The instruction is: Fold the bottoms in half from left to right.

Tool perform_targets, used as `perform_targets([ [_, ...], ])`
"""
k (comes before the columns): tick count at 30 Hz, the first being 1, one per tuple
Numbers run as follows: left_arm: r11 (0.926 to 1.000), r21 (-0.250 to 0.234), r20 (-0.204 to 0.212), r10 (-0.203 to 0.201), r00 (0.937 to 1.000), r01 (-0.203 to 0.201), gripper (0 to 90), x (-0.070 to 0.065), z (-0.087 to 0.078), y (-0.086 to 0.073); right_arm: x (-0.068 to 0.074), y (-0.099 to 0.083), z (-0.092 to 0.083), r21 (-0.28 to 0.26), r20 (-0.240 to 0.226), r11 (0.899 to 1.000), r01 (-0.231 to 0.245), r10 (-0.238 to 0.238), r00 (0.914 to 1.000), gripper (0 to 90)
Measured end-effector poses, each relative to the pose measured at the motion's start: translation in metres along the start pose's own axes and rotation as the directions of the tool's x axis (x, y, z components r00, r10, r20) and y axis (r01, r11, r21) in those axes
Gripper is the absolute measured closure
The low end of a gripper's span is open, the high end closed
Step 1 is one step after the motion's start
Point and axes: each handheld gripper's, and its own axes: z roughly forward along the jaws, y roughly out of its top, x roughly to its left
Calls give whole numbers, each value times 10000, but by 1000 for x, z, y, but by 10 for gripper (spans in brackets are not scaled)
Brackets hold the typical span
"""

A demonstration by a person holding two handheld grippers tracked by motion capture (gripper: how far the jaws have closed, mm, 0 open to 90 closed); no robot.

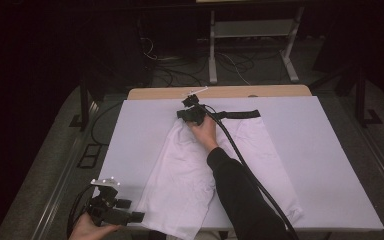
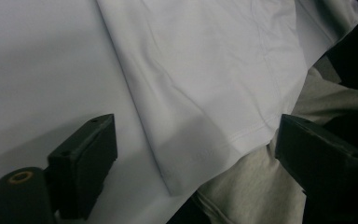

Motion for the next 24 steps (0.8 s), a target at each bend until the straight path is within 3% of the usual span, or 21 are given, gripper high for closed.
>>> perform_targets([
  [9,9994,295,35,-192,9998,191,167,1,3,0,0,0,0,-19,-28,10000,-11,11,10000,857],
  [12,9984,557,123,-89,9999,82,264,-1,4,1,0,0,-1,-47,-51,10000,-26,26,10000,857],
  [17,9982,586,204,-134,9997,122,487,0,7,1,0,0,-1,-58,-61,10000,-56,55,10000,857],
  [18,9983,582,194,-100,9998,89,487,0,8,1,0,0,-1,-76,-66,10000,-60,59,10000,857],
  [20,9981,600,256,-127,9996,112,630,3,10,2,-1,-1,-1,-90,-75,10000,-34,33,10000,857],
  [24,9970,750,442,-240,9987,206,810,6,13,2,-1,0,-2,-96,-95,9999,-44,43,9999,857],
])
